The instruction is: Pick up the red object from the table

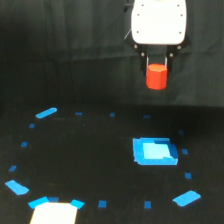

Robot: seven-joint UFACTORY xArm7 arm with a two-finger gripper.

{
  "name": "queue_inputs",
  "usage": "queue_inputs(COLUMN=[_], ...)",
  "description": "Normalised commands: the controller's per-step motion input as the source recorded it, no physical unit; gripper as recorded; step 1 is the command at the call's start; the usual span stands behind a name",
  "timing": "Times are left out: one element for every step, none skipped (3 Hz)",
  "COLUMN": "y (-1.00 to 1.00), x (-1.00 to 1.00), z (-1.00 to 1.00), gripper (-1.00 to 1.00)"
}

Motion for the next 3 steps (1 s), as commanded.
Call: queue_inputs(y=[0.07,-0.16,-0.01], x=[0.05,0.03,0.08], z=[0.7,1.0,0.79], gripper=[-0.95,-0.98,-1.0])
